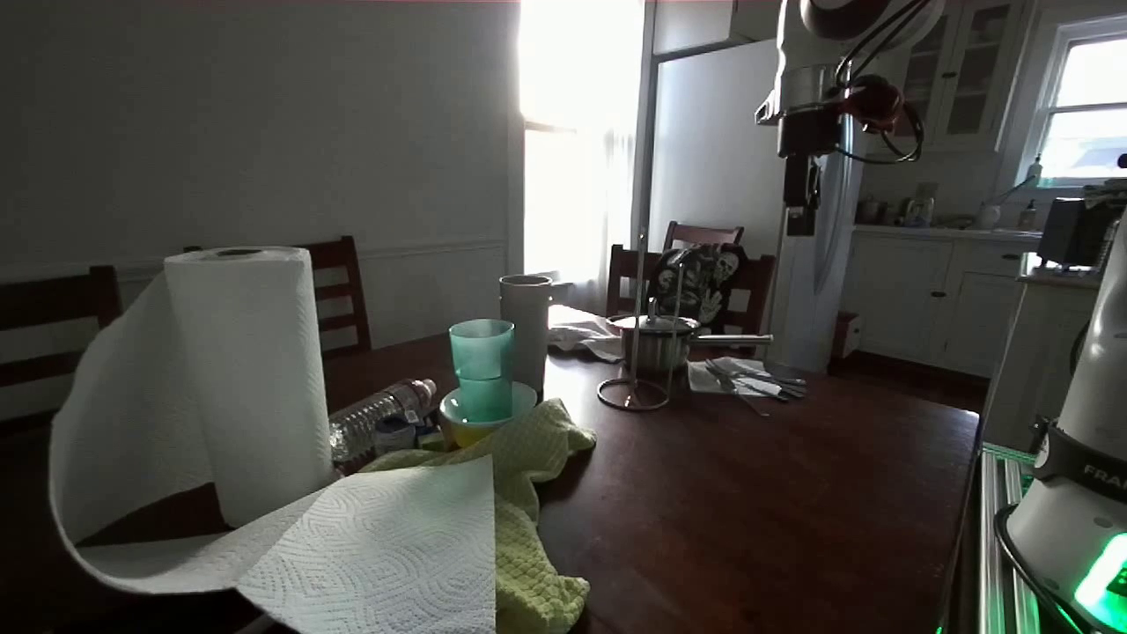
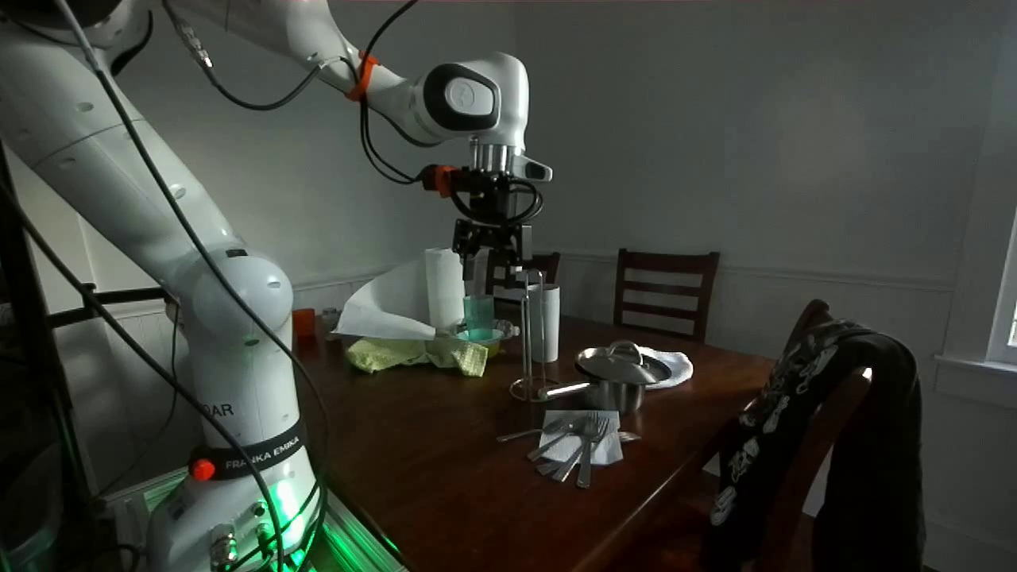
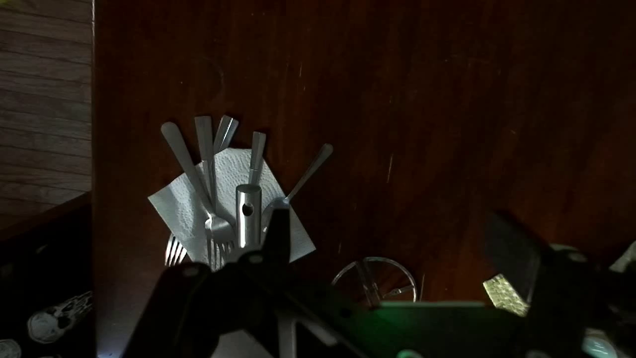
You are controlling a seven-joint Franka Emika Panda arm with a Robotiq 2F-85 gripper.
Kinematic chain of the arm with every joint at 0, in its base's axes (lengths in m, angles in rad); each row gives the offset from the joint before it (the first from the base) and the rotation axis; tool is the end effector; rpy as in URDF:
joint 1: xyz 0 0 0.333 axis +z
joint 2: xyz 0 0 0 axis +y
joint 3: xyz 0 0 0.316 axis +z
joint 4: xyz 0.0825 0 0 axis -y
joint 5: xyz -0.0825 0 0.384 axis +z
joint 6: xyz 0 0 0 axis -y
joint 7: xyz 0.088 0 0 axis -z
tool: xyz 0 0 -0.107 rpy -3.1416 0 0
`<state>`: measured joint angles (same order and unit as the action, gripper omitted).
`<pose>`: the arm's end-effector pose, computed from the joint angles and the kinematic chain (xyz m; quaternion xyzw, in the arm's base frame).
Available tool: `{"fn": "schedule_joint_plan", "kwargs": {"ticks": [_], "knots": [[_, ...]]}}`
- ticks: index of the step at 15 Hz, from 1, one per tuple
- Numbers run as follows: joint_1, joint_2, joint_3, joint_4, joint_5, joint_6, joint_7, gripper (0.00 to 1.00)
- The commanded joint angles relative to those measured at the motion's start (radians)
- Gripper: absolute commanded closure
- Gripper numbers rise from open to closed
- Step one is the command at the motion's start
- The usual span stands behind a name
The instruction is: Put the cup on the table
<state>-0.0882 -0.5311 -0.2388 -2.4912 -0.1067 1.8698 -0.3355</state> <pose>0.3544 -0.1319 0.4572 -0.9978 -0.0415 0.0446 0.0249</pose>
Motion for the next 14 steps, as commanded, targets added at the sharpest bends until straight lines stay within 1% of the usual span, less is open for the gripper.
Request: {"fn": "schedule_joint_plan", "kwargs": {"ticks": [1, 4, 5, 7, 9, 14], "knots": [[-0.01, 0.001, 0.009, 0.001, 0.005, -0.001, -0.004, 0.0], [-0.01, 0.001, 0.009, 0.001, 0.005, -0.001, -0.004, 0.0], [-0.003, 0.021, 0.039, 0.02, 0.007, -0.01, 0.048, 0.0], [0.031, 0.034, 0.083, 0.045, 0.045, -0.024, 0.092, 0.0], [0.06, 0.053, 0.15, 0.079, 0.066, -0.024, 0.173, 0.0], [0.128, 0.169, 0.314, 0.233, 0.107, -0.042, 0.439, 0.0]]}}
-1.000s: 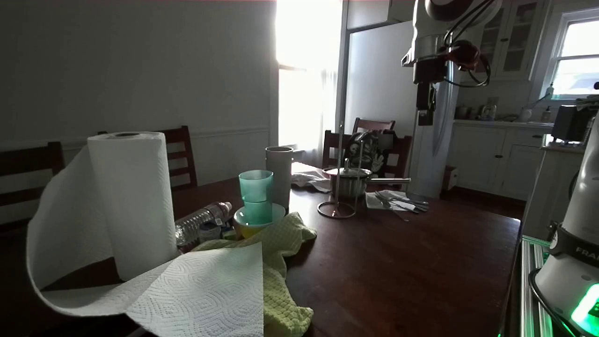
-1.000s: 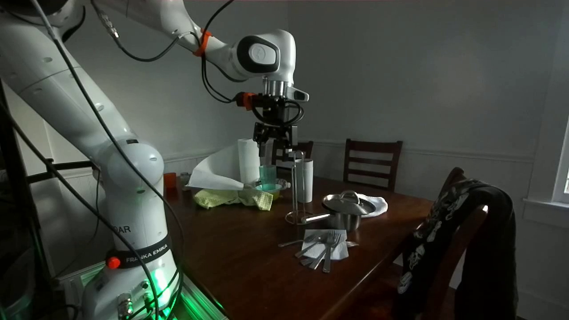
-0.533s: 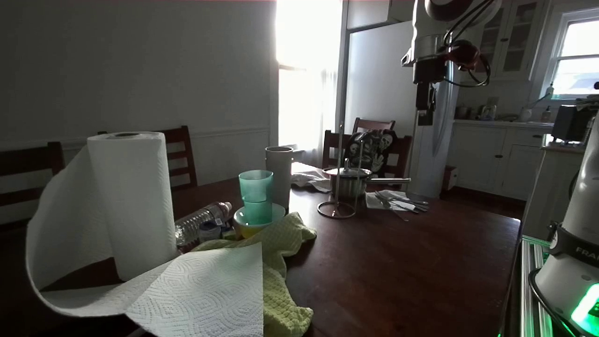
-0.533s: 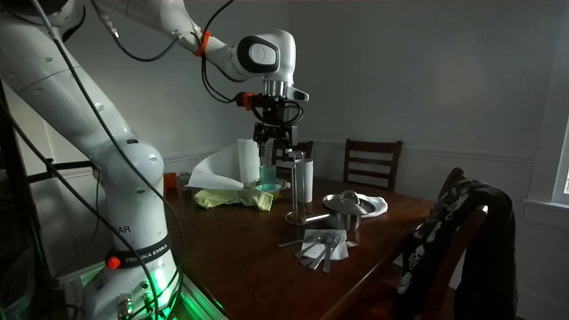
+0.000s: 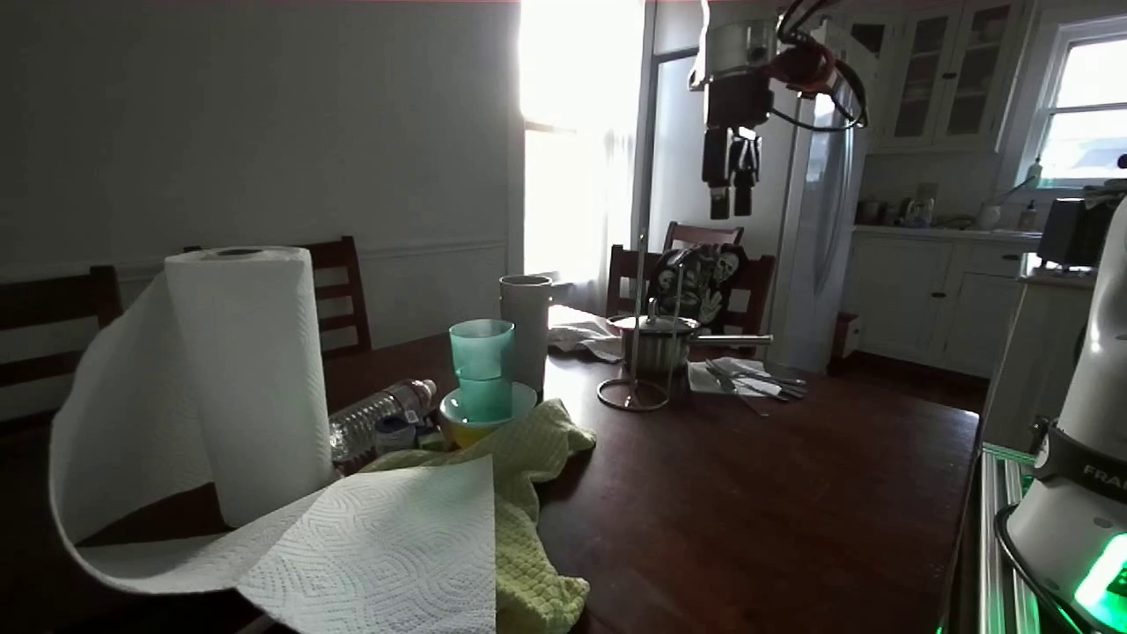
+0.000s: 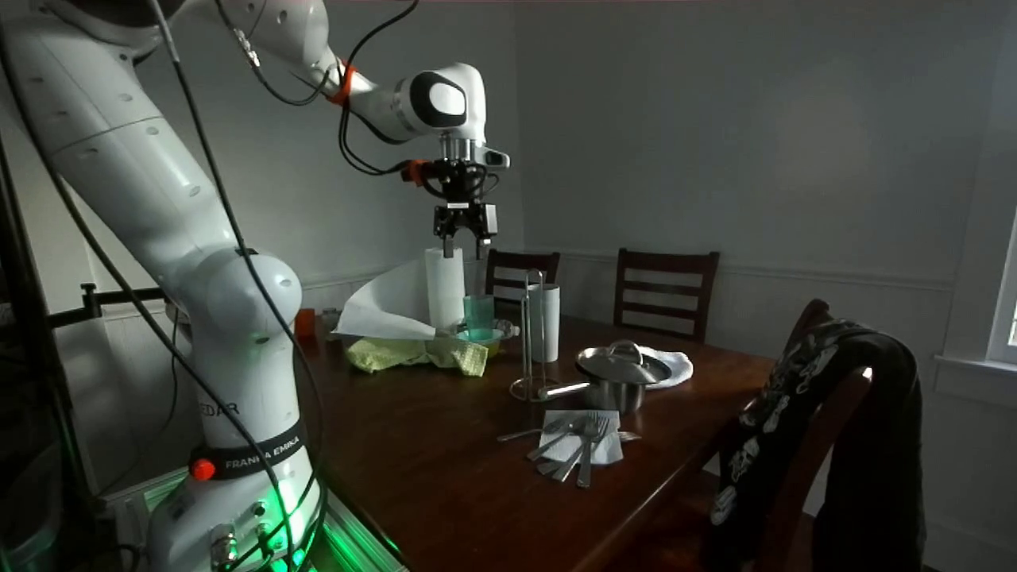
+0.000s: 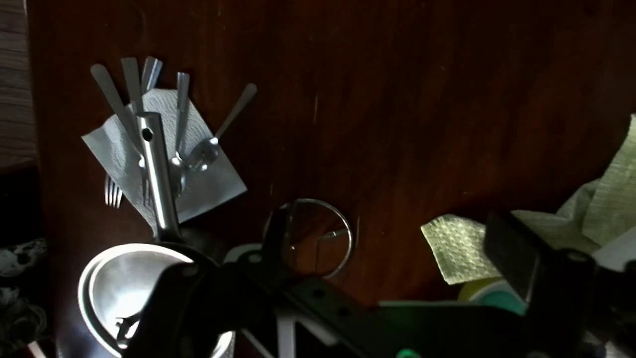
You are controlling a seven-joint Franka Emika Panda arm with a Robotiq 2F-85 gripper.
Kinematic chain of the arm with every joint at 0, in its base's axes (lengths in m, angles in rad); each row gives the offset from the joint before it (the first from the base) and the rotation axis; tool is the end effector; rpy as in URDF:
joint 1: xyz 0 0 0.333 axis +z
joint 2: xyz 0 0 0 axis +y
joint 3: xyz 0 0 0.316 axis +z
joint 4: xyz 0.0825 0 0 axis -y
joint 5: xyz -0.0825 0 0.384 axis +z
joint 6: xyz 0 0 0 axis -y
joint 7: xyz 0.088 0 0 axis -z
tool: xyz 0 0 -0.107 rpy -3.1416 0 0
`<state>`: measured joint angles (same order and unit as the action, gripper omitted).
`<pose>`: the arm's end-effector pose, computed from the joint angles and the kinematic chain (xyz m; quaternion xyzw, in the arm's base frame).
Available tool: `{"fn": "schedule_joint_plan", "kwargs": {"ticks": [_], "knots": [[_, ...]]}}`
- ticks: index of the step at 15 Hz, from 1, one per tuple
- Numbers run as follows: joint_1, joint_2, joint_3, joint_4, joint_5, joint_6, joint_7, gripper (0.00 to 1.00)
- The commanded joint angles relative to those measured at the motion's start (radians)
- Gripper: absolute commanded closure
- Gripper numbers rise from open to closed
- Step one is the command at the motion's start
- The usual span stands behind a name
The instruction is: Put the cup on the table
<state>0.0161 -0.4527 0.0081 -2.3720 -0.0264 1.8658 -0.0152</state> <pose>0.4071 0.0080 0.4881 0.9993 0.0234 -0.0267 0.0144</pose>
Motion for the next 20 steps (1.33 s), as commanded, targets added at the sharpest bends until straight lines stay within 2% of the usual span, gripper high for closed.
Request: {"fn": "schedule_joint_plan", "kwargs": {"ticks": [1, 5, 8, 10, 11, 19, 20], "knots": [[0.032, 0.118, 0.096, 0.144, 0.019, -0.037, 0.169, 0.0], [0.055, 0.236, 0.192, 0.279, 0.0, -0.101, 0.399, 0.0], [0.078, 0.308, 0.225, 0.364, 0.019, -0.121, 0.522, 0.0], [0.093, 0.323, 0.211, 0.387, 0.054, -0.075, 0.469, 0.0], [0.097, 0.29, 0.212, 0.333, 0.022, -0.074, 0.476, 0.0], [0.101, 0.318, 0.207, 0.372, 0.025, -0.071, 0.475, 0.0], [0.103, 0.333, 0.21, 0.369, 0.026, -0.035, 0.479, 0.0]]}}
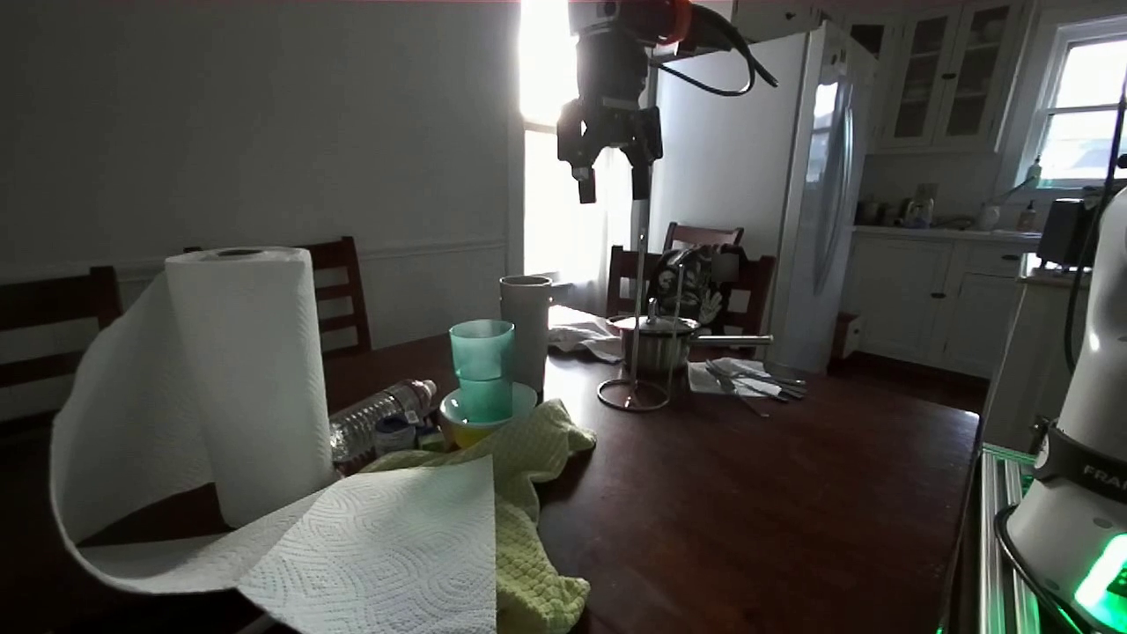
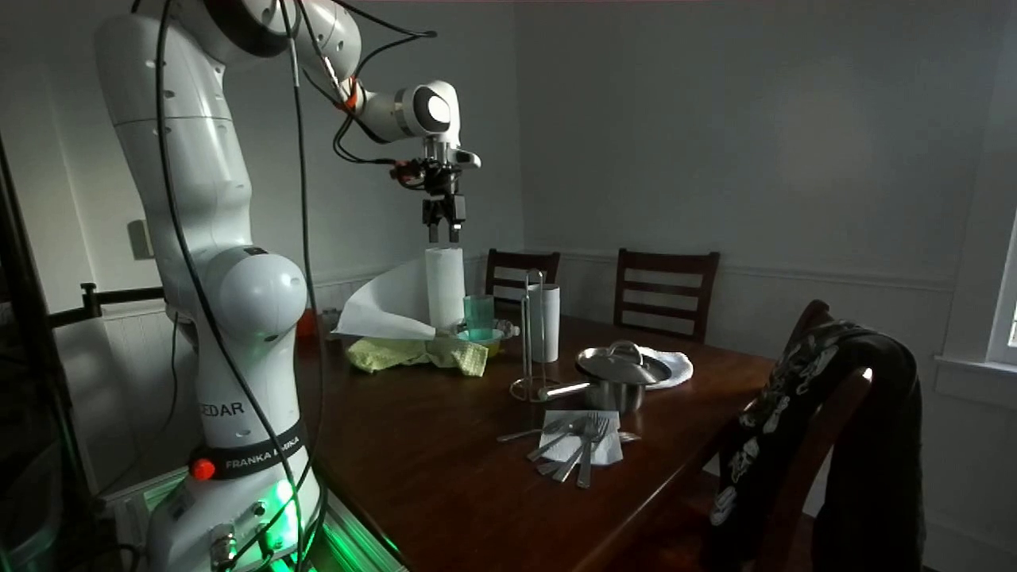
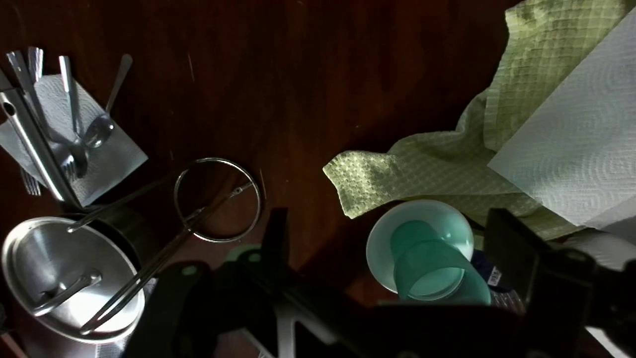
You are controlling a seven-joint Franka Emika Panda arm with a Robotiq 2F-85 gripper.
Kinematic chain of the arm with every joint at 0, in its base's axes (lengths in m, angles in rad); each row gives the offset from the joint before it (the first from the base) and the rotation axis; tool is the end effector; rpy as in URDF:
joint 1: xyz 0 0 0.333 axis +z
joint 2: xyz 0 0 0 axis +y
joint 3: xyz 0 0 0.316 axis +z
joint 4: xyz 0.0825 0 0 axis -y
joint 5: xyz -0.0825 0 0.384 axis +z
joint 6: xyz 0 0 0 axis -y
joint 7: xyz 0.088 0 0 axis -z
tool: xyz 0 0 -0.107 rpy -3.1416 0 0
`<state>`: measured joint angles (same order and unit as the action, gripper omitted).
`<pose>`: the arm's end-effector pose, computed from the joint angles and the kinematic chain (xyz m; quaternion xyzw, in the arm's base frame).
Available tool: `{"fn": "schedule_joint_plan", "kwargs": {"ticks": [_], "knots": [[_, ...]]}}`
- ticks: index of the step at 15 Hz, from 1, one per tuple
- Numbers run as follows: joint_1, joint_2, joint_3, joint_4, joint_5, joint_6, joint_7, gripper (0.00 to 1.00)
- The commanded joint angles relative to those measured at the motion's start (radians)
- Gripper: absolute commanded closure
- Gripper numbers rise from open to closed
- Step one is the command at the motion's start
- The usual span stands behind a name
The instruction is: Put the cup on the table
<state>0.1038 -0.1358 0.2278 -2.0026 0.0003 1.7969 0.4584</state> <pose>0.4820 0.1706 0.5094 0.9971 -0.0649 -0.0281 0.0281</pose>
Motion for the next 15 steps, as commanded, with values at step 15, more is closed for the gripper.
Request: {"fn": "schedule_joint_plan", "kwargs": {"ticks": [15], "knots": [[0.138, 0.377, 0.007, 0.123, -0.149, 0.309, -0.349, 0.0]]}}
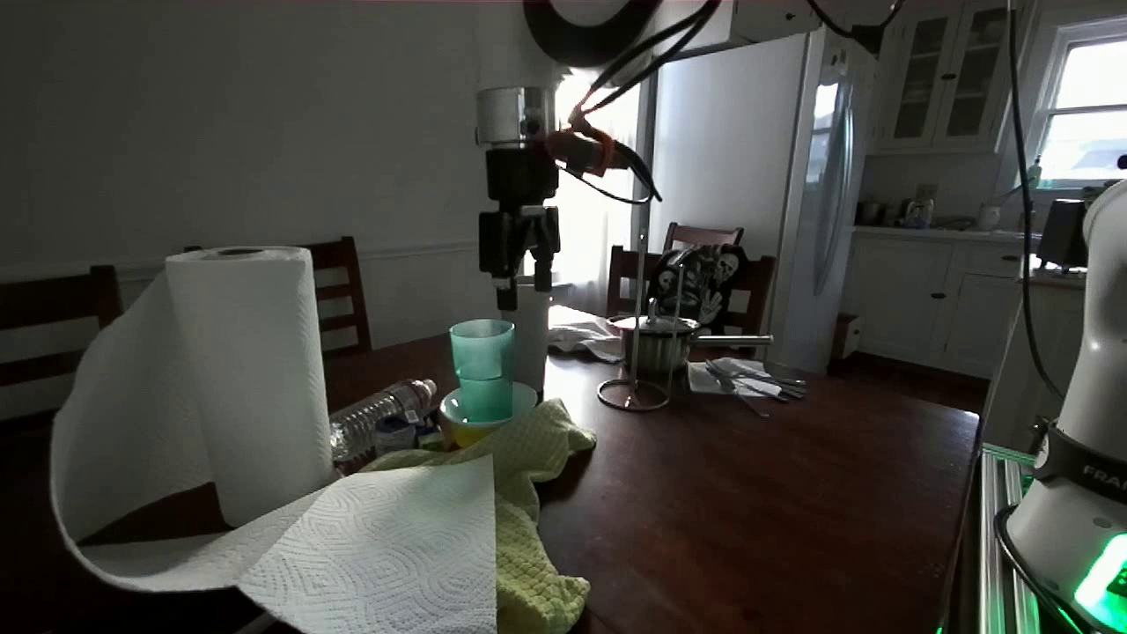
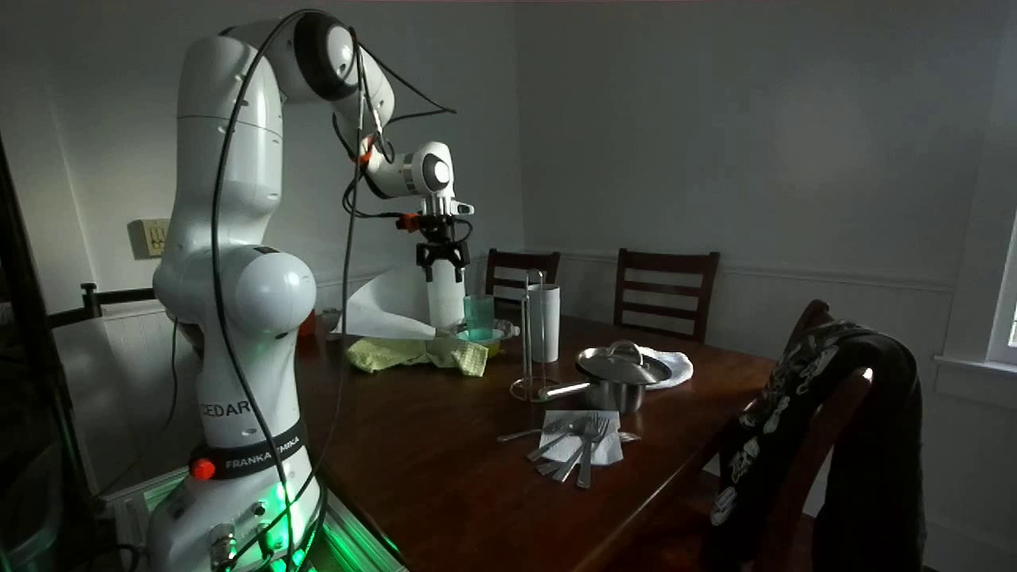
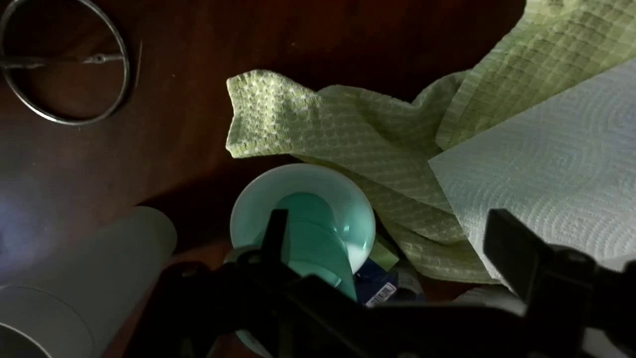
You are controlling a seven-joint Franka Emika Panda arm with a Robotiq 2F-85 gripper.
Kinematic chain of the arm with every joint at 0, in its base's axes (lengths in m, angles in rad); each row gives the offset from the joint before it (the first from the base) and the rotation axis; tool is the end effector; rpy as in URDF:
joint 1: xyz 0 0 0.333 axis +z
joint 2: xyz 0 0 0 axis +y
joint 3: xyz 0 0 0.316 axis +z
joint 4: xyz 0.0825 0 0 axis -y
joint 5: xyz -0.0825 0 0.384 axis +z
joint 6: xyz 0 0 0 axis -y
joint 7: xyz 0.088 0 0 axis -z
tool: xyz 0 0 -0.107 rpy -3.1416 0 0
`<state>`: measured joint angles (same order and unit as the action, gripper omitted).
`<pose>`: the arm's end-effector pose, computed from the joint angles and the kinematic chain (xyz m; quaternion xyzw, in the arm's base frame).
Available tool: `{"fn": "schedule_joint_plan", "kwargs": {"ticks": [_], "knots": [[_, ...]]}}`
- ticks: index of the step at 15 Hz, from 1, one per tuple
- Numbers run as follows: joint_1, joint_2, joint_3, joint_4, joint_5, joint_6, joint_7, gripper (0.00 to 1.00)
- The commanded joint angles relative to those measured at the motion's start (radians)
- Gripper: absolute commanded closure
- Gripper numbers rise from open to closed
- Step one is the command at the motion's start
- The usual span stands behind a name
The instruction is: Put the cup on the table
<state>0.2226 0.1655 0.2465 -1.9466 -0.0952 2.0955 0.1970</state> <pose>0.5313 0.2590 0.3983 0.9872 0.1579 0.0018 0.0216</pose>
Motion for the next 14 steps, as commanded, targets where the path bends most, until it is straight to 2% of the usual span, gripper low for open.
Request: {"fn": "schedule_joint_plan", "kwargs": {"ticks": [1, 5, 12, 13, 14], "knots": [[0.022, 0.099, -0.012, 0.085, -0.062, 0.02, -0.115, 0.0], [0.03, 0.178, -0.016, 0.146, -0.08, 0.064, -0.197, 0.0], [0.041, 0.27, -0.03, 0.223, -0.09, 0.103, -0.251, 0.0], [0.042, 0.278, -0.033, 0.228, -0.092, 0.108, -0.253, 0.02], [0.043, 0.285, -0.036, 0.234, -0.093, 0.113, -0.254, 0.18]]}}
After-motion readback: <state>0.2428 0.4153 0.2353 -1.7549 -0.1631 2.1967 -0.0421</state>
